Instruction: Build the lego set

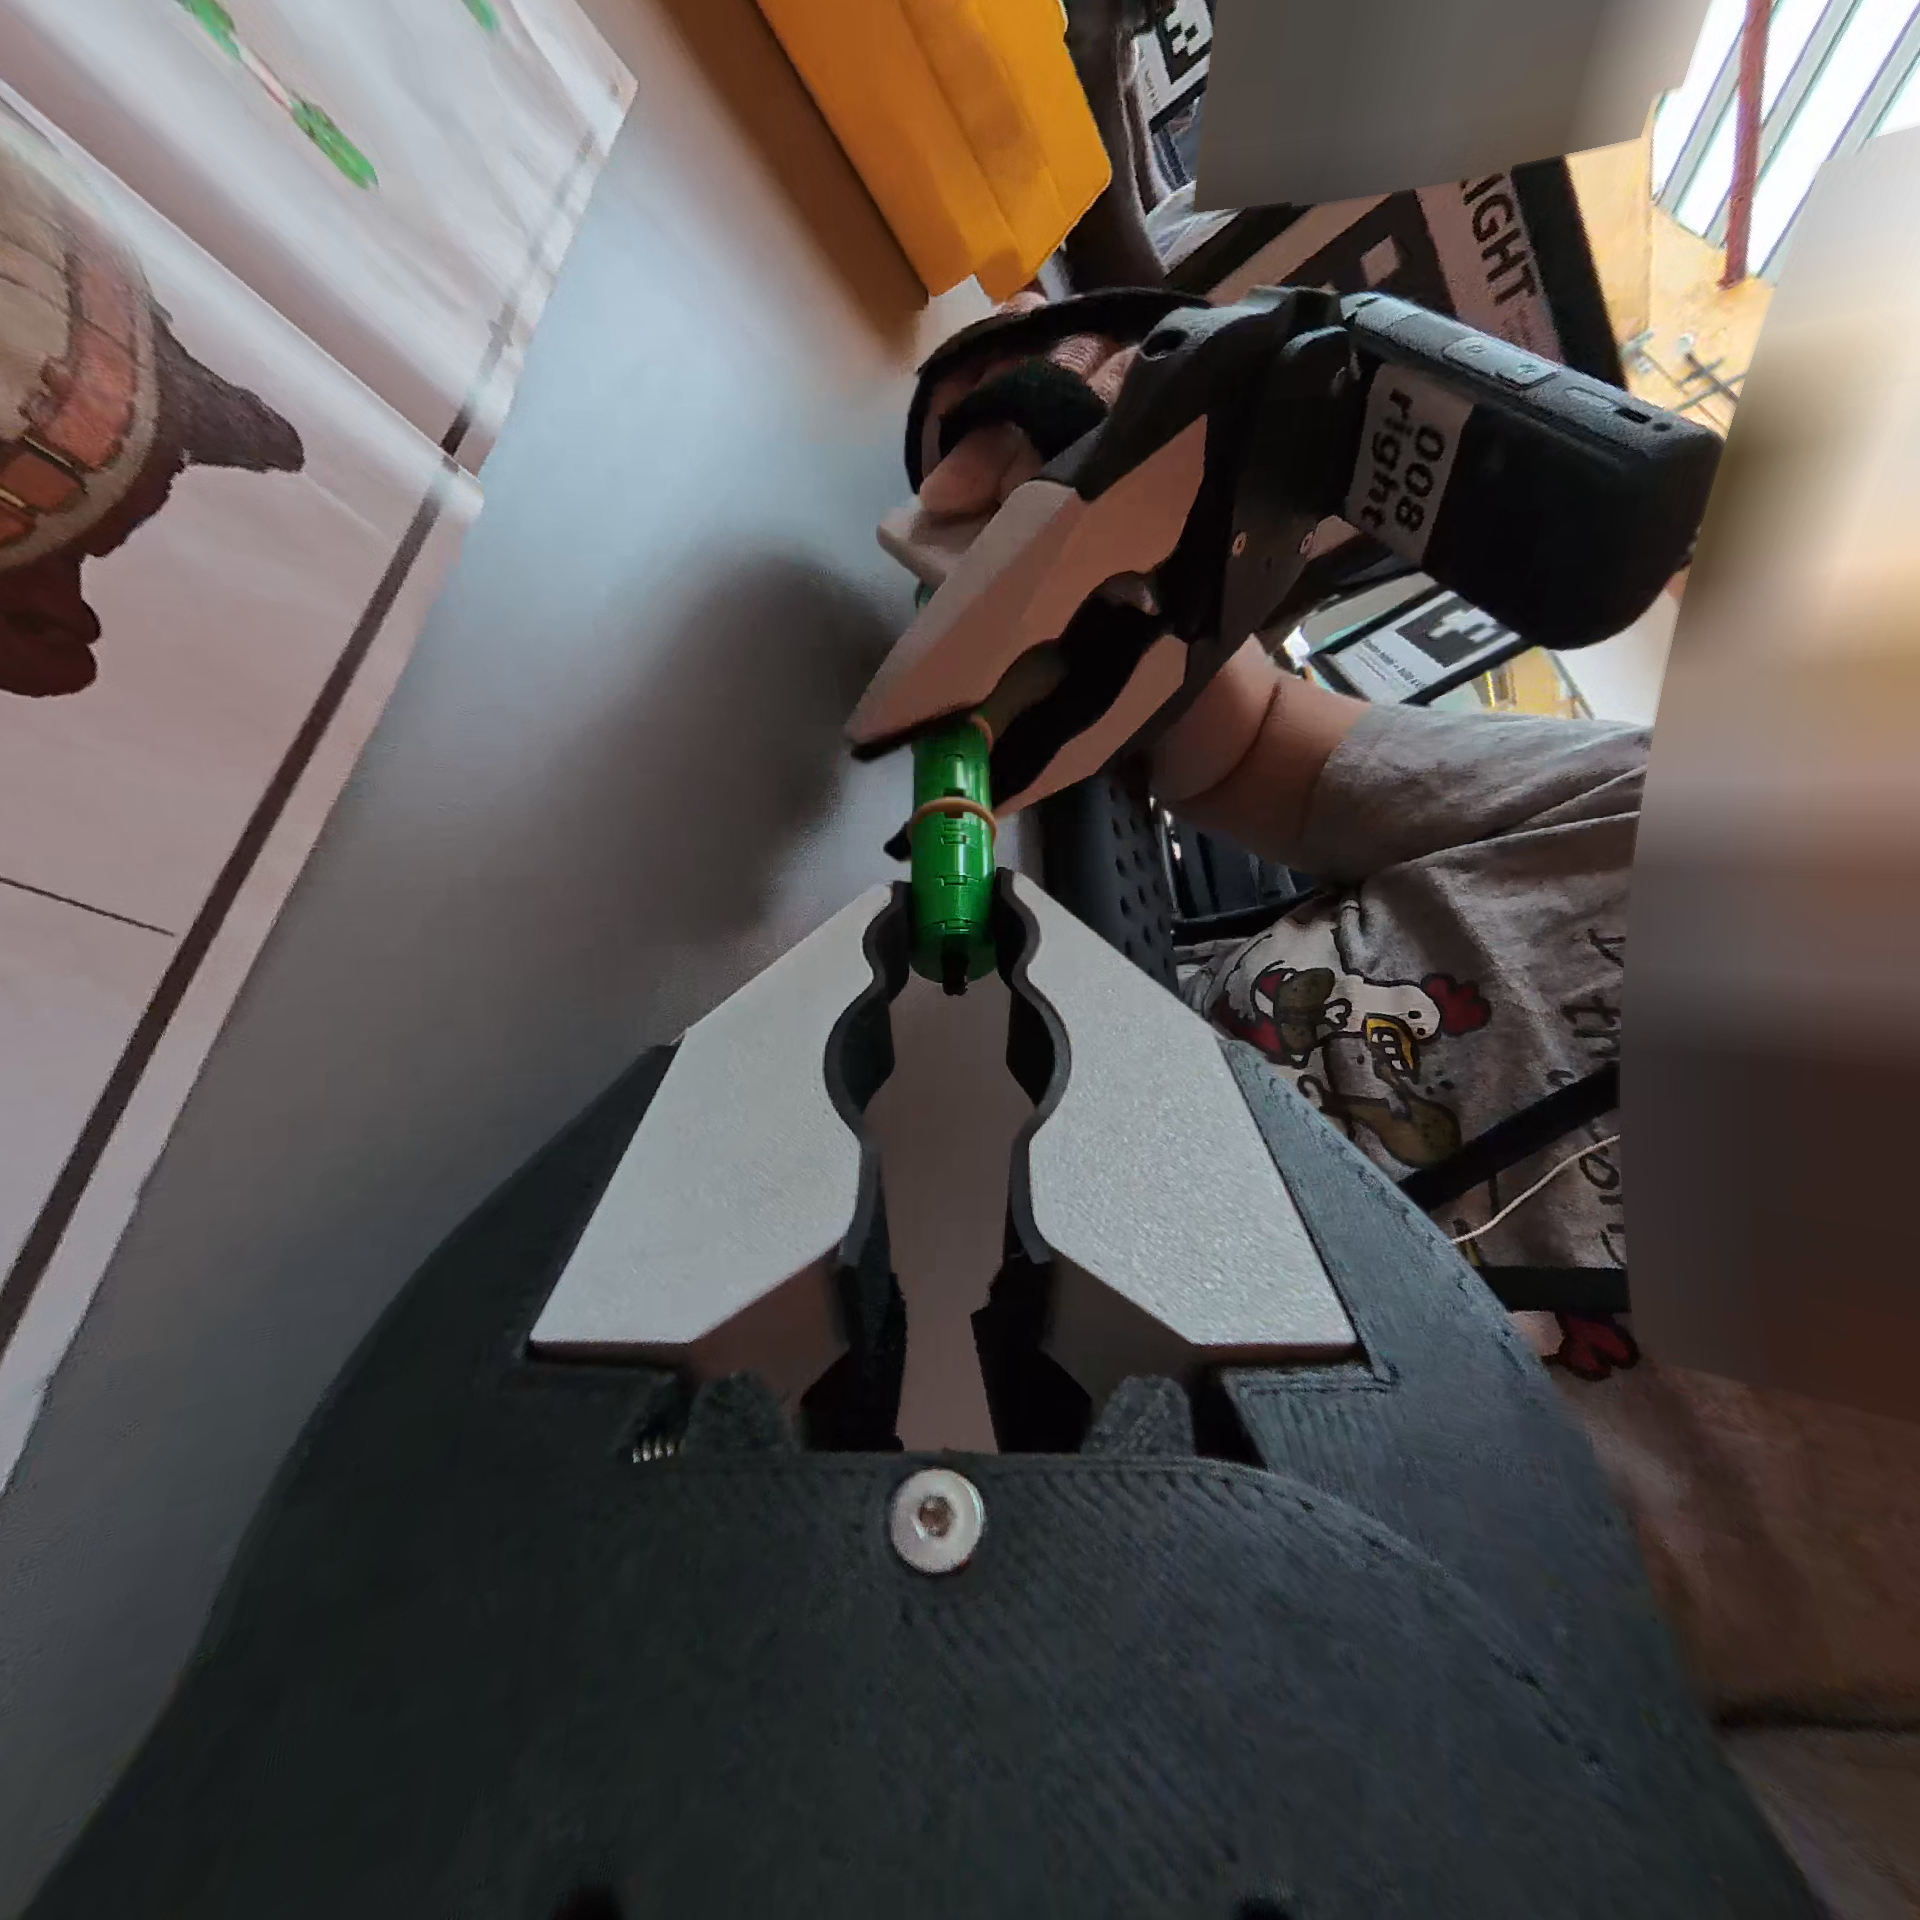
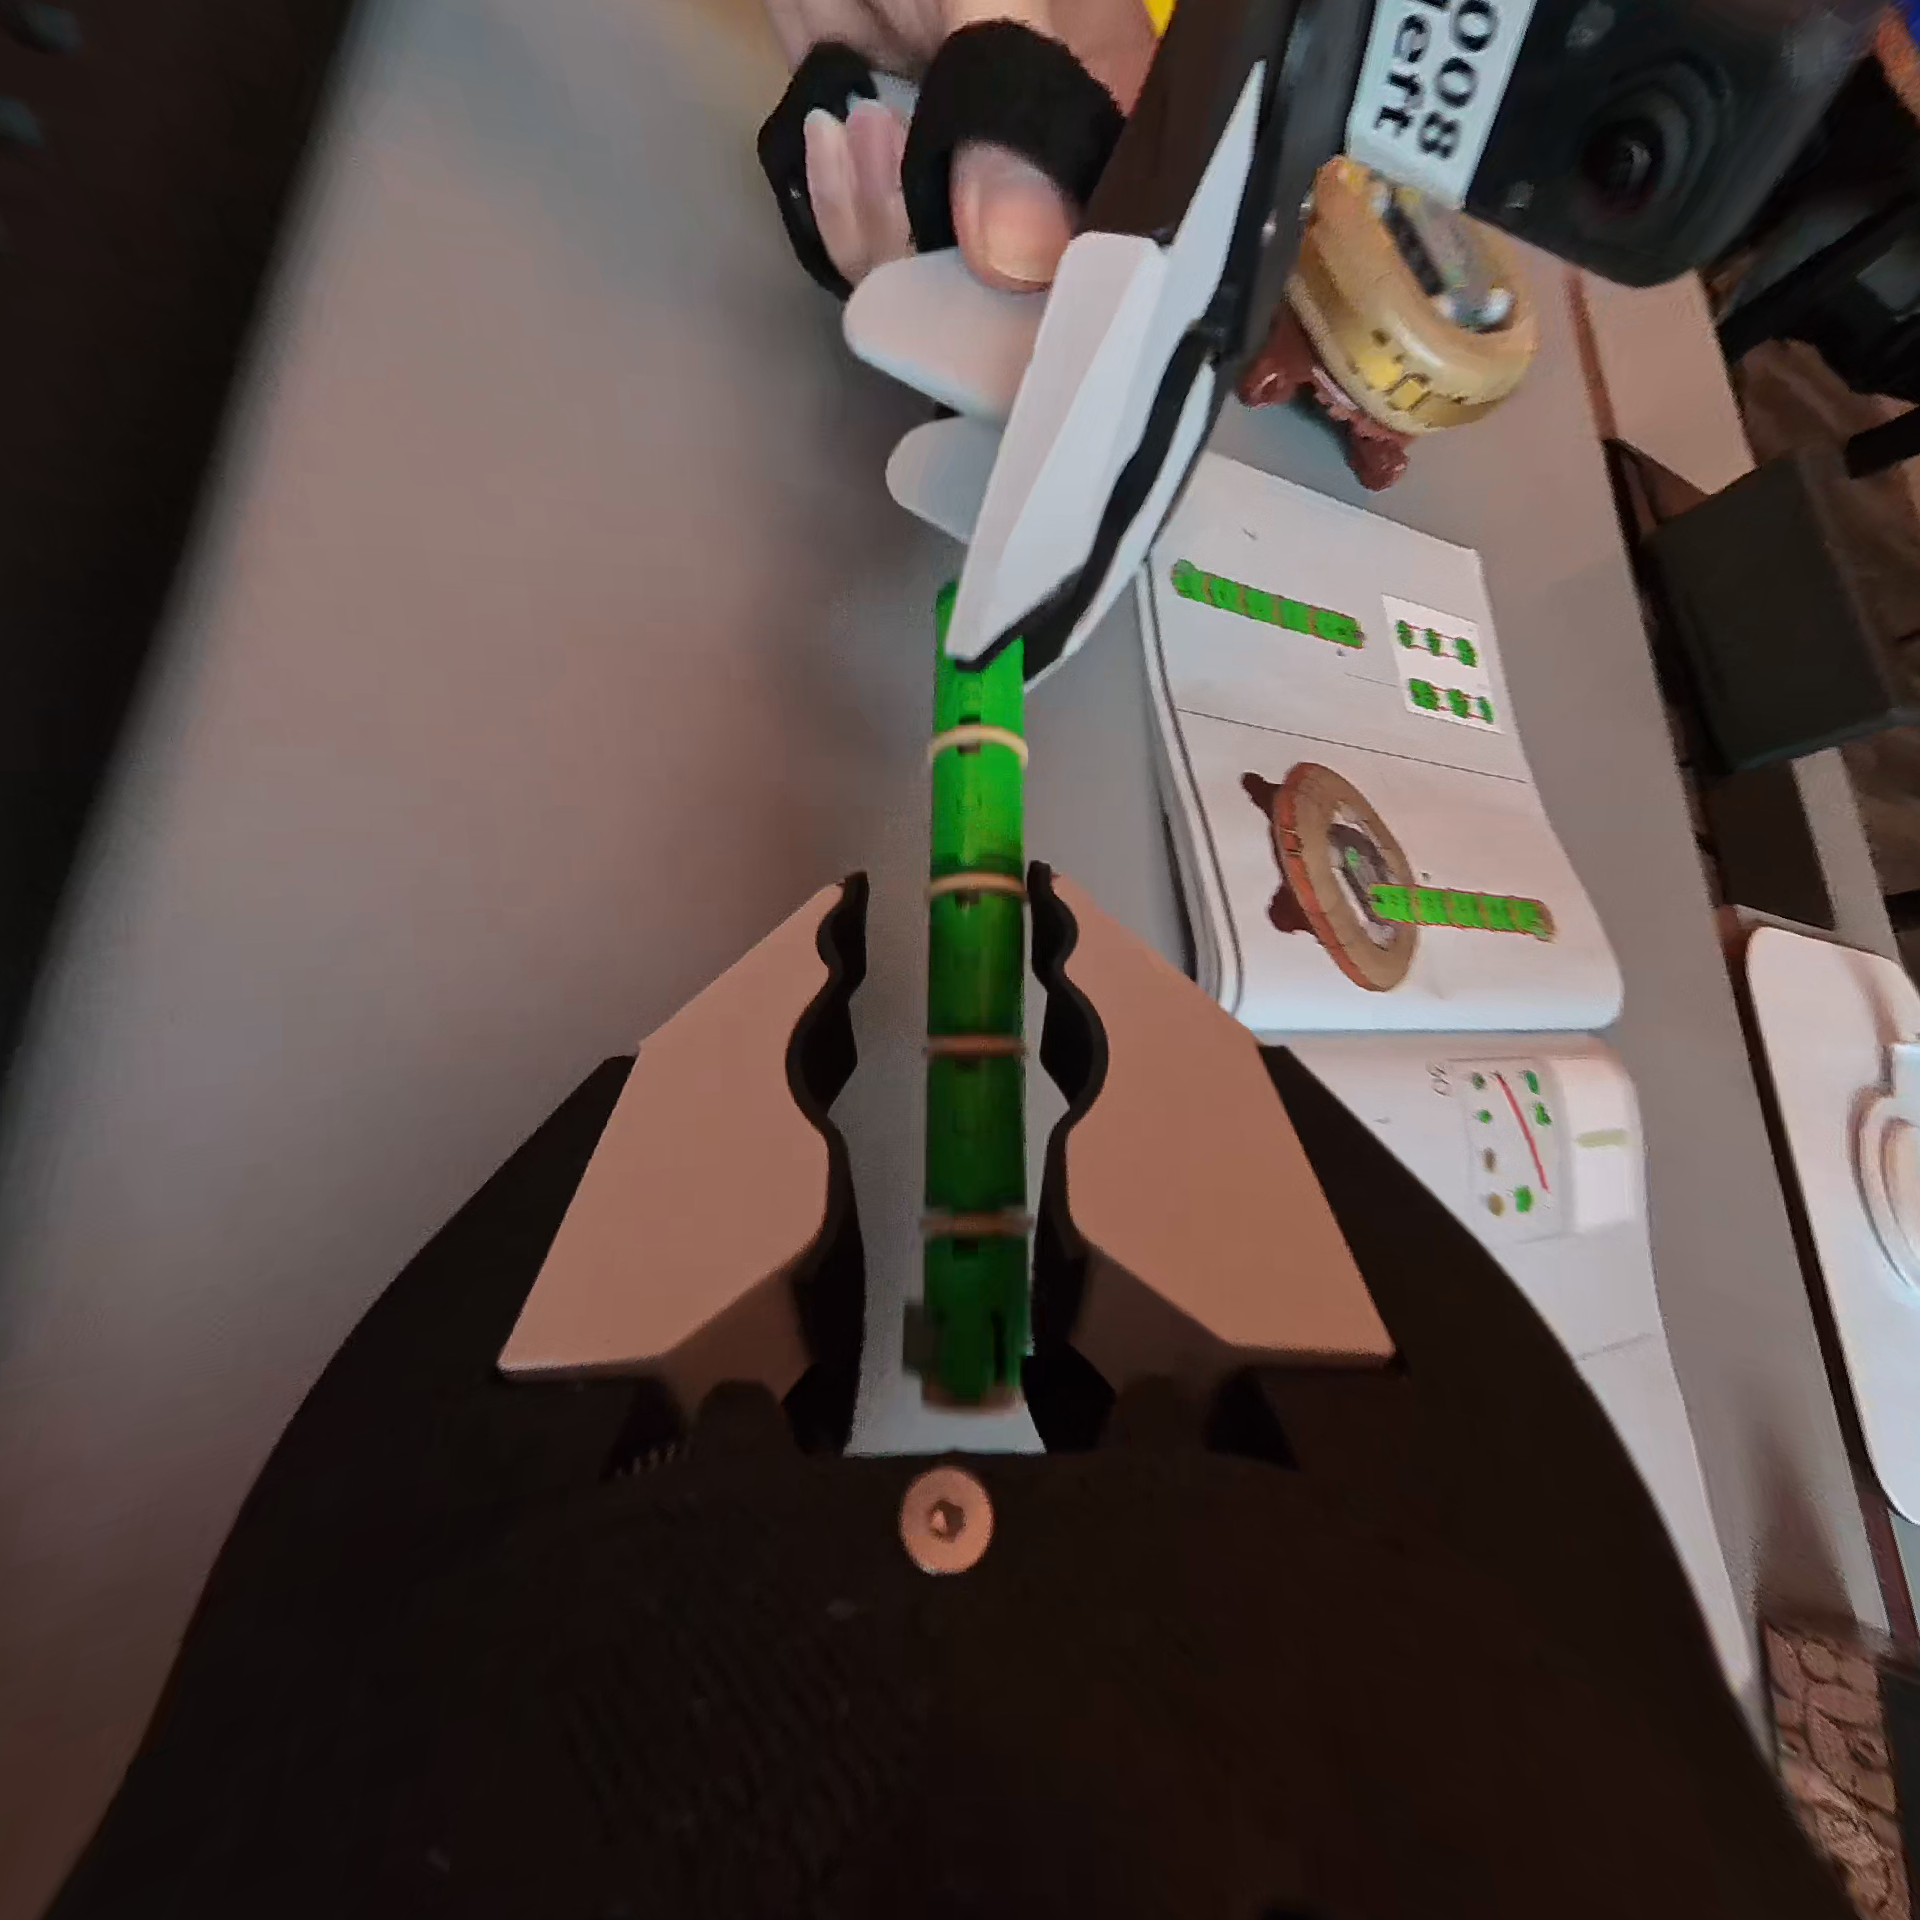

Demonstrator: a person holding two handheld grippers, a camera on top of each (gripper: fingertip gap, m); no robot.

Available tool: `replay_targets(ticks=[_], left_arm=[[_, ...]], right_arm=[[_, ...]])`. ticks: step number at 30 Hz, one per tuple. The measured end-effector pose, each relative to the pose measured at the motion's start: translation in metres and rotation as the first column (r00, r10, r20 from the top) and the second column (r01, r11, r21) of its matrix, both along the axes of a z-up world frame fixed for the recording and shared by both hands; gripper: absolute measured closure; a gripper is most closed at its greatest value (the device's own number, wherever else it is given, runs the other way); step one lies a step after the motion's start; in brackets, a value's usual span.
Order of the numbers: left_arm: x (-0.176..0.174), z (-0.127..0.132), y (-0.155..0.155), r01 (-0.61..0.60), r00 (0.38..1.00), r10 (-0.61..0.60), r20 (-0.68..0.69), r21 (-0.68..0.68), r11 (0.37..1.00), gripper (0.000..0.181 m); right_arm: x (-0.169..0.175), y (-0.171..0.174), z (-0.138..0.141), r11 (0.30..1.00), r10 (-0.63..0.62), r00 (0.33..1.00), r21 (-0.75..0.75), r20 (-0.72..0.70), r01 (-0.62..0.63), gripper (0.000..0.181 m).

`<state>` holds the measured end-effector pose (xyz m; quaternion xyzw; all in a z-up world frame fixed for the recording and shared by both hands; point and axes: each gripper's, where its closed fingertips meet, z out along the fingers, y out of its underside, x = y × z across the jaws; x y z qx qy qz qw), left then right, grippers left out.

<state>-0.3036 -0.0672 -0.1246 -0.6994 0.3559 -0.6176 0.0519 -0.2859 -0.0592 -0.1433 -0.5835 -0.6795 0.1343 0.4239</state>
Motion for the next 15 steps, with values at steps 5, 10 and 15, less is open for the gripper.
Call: replay_targets(ticks=[5,10,15], left_arm=[[-0.011,0.001,0.008,-0.022,1.0,0.022,-0.012,0.021,1.0,0.167],[-0.016,0.009,0.012,-0.033,0.999,0.033,0.022,0.012,0.999,0.167],[-0.017,0.015,0.01,-0.018,0.999,0.017,0.047,0.019,1.0,0.167]], right_arm=[[0.025,0.001,0.045,1.0,-0.001,0.983,-0.015,-0.183,-0.001,0.136],[0.06,0.008,0.075,0.985,-0.057,0.923,-0.171,-0.382,-0.01,0.133],[0.056,0.008,0.077,0.936,-0.091,0.88,-0.341,-0.467,-0.085,0.124]])
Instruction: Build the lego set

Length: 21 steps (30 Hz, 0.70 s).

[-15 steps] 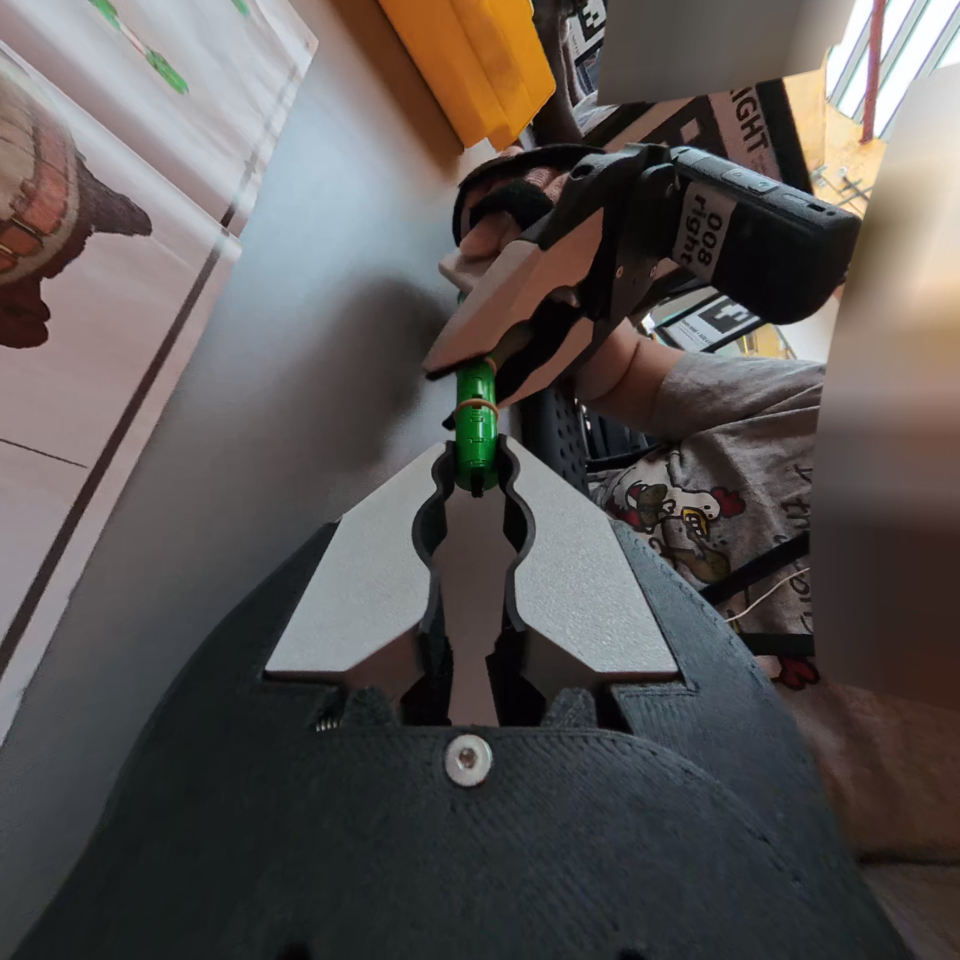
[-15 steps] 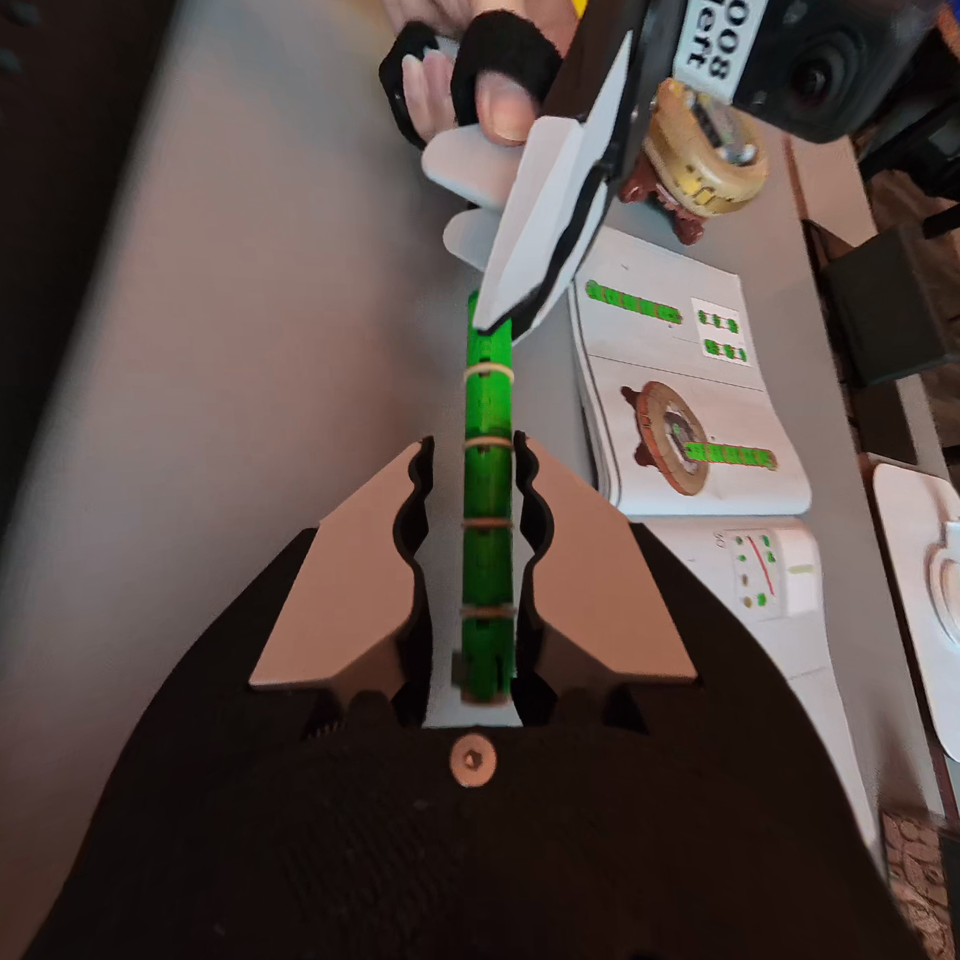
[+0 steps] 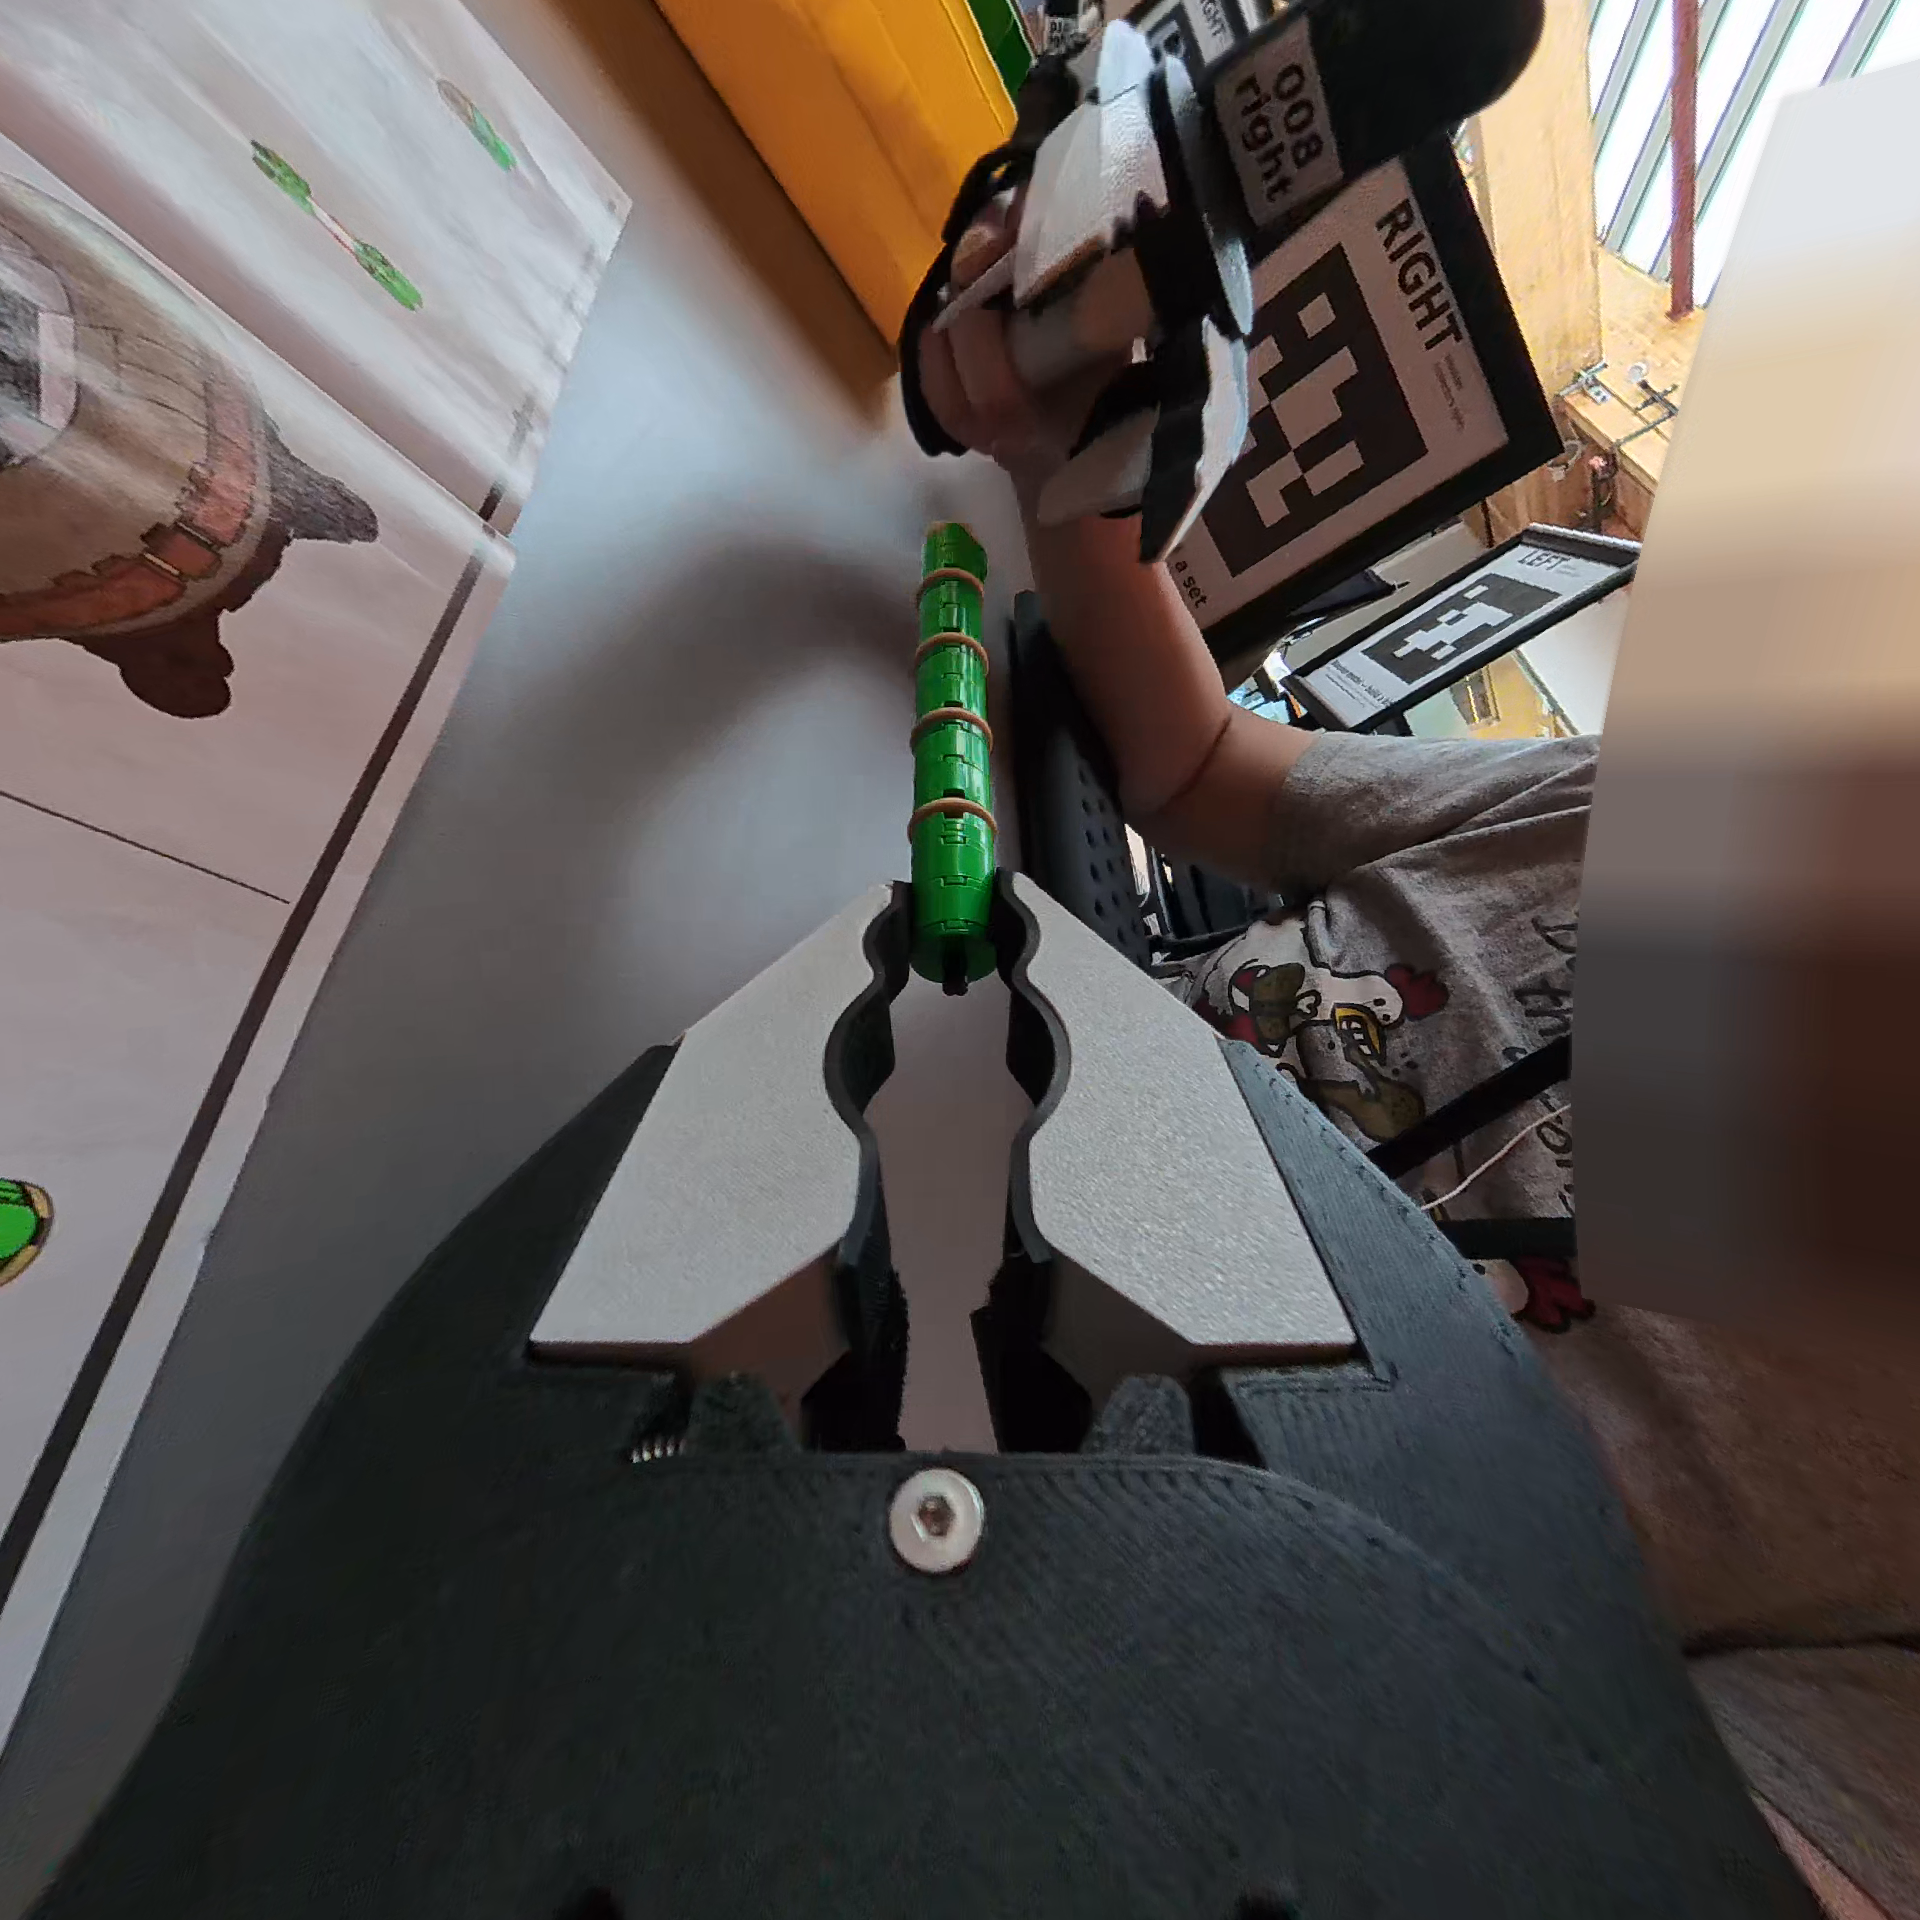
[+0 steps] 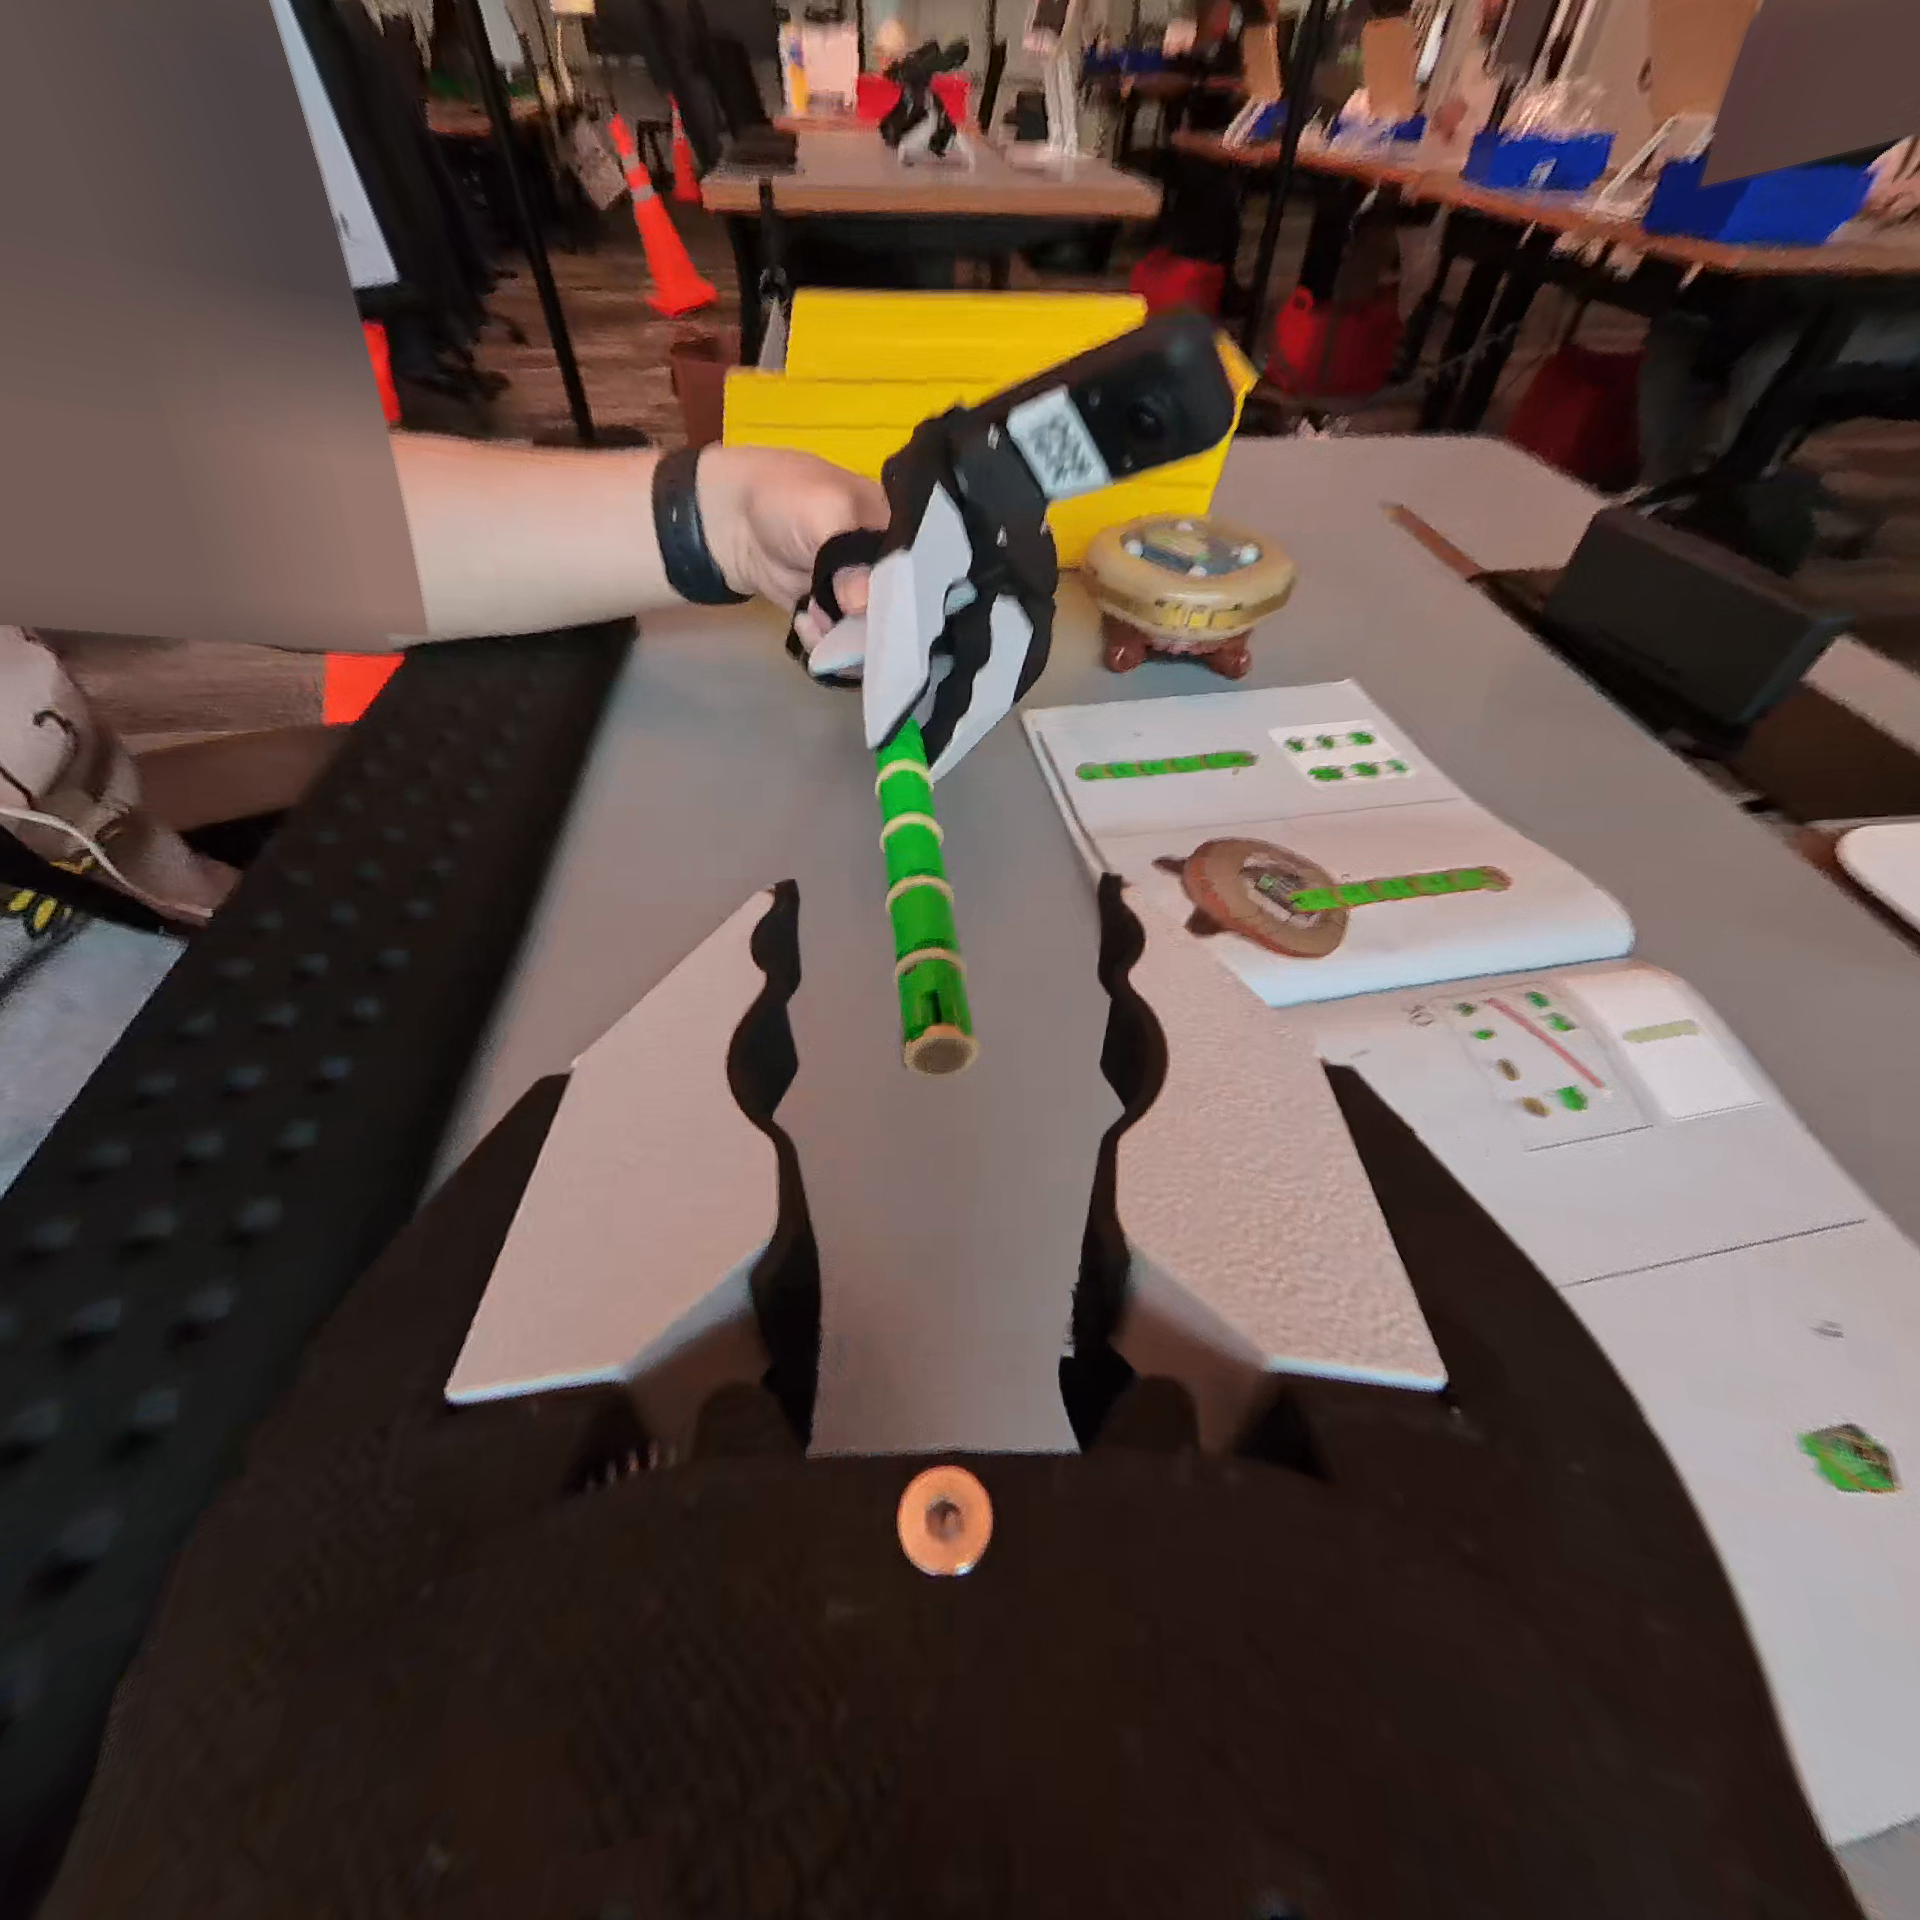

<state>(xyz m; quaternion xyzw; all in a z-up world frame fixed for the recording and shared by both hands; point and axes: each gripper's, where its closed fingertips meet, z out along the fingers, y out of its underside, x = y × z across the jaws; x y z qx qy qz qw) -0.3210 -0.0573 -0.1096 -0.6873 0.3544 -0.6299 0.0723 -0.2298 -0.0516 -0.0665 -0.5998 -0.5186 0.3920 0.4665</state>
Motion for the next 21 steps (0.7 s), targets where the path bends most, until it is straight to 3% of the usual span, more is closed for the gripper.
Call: replay_targets(ticks=[4,10,13,16,19,21], left_arm=[[-0.002,0.0,0.001,0.003,1.0,-0.003,-0.006,0.011,1.0,0.167],[-0.006,-0.008,-0.001,0.013,0.993,-0.003,-0.117,0.086,0.996,0.167],[-0.006,-0.005,-0.004,0.022,0.991,-0.006,-0.133,0.114,0.993,0.167],[-0.007,0.002,0.001,-0.019,0.993,0.036,-0.115,0.146,0.989,0.167],[-0.01,0.035,0.023,-0.172,0.983,0.163,0.084,0.125,0.977,0.165],[-0.018,0.053,0.043,-0.292,0.942,0.273,0.197,0.079,0.953,0.149]], right_arm=[[-0.016,-0.007,-0.03,0.999,0.022,0.987,0.03,0.159,-0.027,0.125],[-0.037,-0.008,-0.062,1.0,0.017,0.957,0.009,0.289,-0.02,0.138],[-0.038,-0.007,-0.076,1.0,0.005,0.926,0.019,0.377,-0.013,0.164],[-0.04,-0.002,-0.07,0.999,-0.039,0.932,0.022,0.359,0.033,0.164],[-0.047,0.006,-0.048,0.995,-0.093,0.97,-0.022,0.226,0.101,0.164],[-0.05,0.011,-0.034,0.988,-0.124,0.983,-0.077,0.132,0.135,0.164]])
